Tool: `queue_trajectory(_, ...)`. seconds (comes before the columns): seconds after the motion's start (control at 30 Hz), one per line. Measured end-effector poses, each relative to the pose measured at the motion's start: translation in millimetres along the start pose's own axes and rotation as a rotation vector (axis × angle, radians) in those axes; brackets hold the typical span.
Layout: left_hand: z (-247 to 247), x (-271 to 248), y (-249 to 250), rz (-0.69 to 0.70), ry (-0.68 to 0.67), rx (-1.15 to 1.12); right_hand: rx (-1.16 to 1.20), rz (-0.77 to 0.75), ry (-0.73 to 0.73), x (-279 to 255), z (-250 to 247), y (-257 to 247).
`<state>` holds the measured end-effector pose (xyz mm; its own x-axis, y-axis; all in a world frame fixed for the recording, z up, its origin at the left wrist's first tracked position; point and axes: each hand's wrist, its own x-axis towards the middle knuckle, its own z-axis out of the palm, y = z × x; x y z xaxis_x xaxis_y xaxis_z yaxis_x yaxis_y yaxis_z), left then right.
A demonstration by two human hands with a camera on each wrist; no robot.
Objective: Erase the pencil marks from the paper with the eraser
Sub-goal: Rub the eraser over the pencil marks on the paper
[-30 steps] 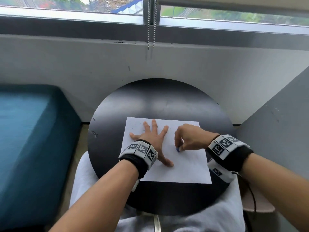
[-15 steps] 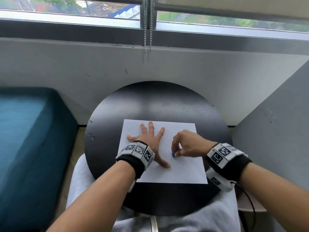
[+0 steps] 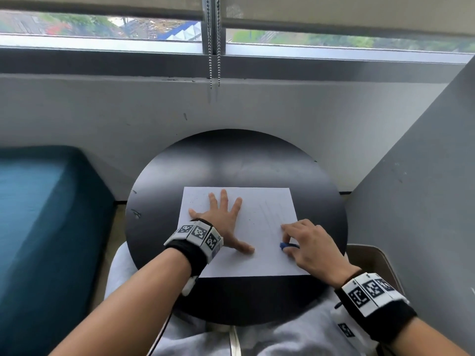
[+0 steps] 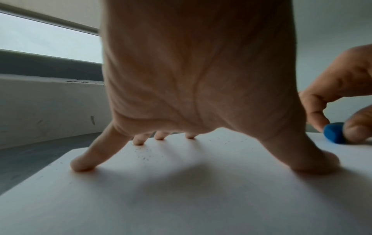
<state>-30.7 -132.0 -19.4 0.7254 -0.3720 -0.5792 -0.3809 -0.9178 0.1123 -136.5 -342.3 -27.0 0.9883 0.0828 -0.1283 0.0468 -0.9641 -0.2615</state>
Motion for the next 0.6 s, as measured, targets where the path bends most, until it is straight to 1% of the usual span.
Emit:
queue_trajectory(0.1, 4, 1, -5, -0.003, 0.020, 0.006, 0.099, 0.055, -0.003, -4, -1, -3)
queue_trajectory(0.17, 5, 0, -6, -0.005, 0.032, 0.036, 0.121, 0.092, 0.001, -4, -3, -5)
queue_trajectory(0.23, 8, -6, -1, 0.043, 0.067, 0.115, 0.113, 0.115, -0.002, -2, -5, -6)
queue_trajectory(0.3, 20, -16, 13, 0.189, 0.081, 0.217, 0.107, 0.130, -0.008, 1, -6, -6)
queue_trajectory(0.37, 38, -28, 29, 0.387, 0.054, 0.316, 0.120, 0.150, -0.017, 2, -7, -5)
queue_trajectory(0.4, 46, -32, 36, 0.468, 0.031, 0.360, 0.129, 0.161, -0.022, 1, -8, -5)
queue_trajectory(0.43, 54, -34, 41, 0.516, 0.010, 0.386, 0.137, 0.169, -0.026, 1, -9, -5)
queue_trajectory(0.5, 58, -32, 42, 0.508, 0.004, 0.389, 0.152, 0.180, -0.031, 1, -10, -5)
queue_trajectory(0.6, 48, -22, 31, 0.358, 0.011, 0.312, 0.177, 0.191, -0.039, 1, -11, -6)
